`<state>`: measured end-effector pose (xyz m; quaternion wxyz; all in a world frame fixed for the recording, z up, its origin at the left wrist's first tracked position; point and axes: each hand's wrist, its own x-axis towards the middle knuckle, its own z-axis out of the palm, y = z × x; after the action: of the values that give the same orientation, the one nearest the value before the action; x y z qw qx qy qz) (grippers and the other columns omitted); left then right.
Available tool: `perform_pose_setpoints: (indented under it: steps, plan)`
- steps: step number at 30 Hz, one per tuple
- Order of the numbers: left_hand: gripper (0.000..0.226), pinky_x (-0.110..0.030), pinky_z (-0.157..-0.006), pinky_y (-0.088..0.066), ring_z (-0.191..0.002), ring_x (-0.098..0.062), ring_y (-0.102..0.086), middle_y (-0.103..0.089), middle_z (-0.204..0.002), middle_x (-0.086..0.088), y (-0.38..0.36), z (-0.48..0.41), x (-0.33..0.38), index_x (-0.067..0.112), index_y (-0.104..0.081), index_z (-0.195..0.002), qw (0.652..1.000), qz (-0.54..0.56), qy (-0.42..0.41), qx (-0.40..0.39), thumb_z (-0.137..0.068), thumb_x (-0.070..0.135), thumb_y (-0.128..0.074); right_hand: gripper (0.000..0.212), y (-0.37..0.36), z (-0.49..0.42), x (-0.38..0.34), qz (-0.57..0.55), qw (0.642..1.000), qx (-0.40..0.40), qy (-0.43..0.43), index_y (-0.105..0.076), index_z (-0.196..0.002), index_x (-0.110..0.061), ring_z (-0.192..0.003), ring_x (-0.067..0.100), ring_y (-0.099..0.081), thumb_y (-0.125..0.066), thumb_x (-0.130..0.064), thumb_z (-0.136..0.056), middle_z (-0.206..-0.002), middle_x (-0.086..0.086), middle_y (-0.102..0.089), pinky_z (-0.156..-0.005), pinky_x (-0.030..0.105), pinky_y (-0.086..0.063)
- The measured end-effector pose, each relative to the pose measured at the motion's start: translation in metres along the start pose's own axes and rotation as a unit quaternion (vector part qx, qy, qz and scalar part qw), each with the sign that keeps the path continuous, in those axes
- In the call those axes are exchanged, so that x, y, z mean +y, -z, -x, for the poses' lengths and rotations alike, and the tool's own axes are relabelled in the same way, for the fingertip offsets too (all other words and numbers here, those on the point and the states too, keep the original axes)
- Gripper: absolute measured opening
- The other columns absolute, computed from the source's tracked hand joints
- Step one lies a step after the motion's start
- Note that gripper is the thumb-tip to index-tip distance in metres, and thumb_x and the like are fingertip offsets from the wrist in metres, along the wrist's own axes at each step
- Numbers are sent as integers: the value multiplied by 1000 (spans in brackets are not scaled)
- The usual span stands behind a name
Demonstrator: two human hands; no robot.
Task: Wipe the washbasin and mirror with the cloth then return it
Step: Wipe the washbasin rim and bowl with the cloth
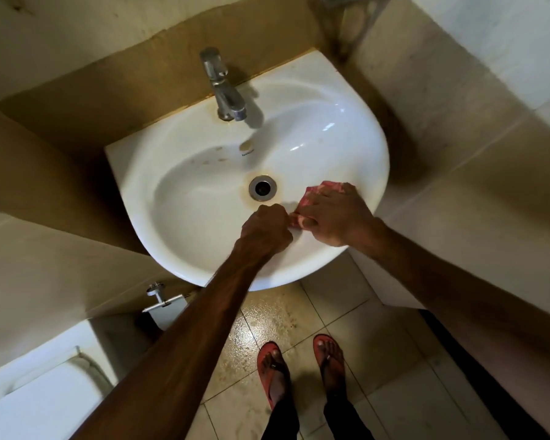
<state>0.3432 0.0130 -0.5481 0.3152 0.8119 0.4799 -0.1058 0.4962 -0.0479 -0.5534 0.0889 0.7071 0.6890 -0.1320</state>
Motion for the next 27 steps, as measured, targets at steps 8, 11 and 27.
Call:
perform_pose_setpoints:
  steps: [8,11,27]
  plan:
    - [33,-34,-74,-47,-99,-33,-65,-66,-109,-18,-6,-11,11,-2,-65,-108,997,-65,-4,-46,-93,28,-64,49,-3,87,-30,-40,981,171,-82,-73,-112,-26,-128,25,-54,-28,-44,-108,-123,1,-70,-116,51,-30]
    - [29,-36,-75,-50,-98,-33,-66,-67,-107,-17,-11,-15,15,0,-64,-106,995,-98,-7,-28,-93,26,-62,42,-21,98,-56,-108,951,245,-153,-68,-128,-26,-152,27,-35,-33,-40,-110,-152,6,-54,-126,53,-18]
    - [25,-37,-84,-59,-97,-29,-70,-74,-104,-8,2,-31,1,7,-73,-102,989,-122,-34,-72,-81,19,-67,46,-10,4,37,-237,880,278,-304,-63,-139,-23,-148,48,-34,-59,-21,-94,-164,27,-29,-120,54,-36]
